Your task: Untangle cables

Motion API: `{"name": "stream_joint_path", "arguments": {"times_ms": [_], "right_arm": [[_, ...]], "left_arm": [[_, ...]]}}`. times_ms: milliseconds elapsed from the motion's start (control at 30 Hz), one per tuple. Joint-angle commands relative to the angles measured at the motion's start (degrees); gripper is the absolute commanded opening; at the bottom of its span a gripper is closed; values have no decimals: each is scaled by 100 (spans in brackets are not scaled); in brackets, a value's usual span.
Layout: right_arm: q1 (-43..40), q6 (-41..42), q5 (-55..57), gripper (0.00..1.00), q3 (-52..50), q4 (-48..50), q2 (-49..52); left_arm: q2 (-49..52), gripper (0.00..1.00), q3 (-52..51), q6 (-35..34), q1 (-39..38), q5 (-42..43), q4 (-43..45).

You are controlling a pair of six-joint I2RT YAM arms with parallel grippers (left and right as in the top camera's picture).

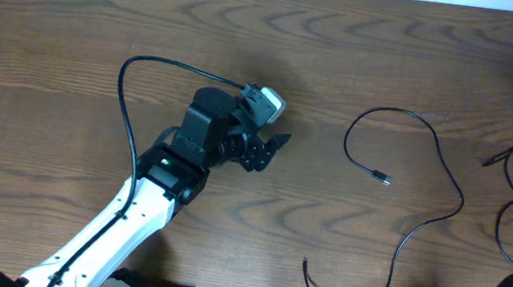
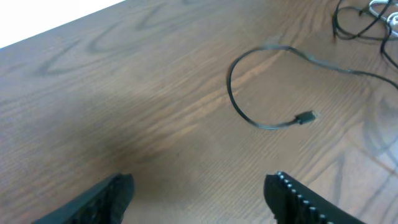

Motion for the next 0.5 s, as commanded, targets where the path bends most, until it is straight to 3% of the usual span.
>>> {"name": "stream_joint_path", "arguments": {"times_ms": [0, 133, 467], "right_arm": [[227, -92, 142, 99, -2, -55, -44], [459, -87, 131, 99, 0, 31, -184], [850, -96, 101, 99, 0, 63, -645]], "left_arm": [[192, 69, 61, 326, 4, 625, -289], [511, 69, 61, 743, -31, 1810, -638], [1425, 74, 94, 1325, -1029, 1838, -35]]}}
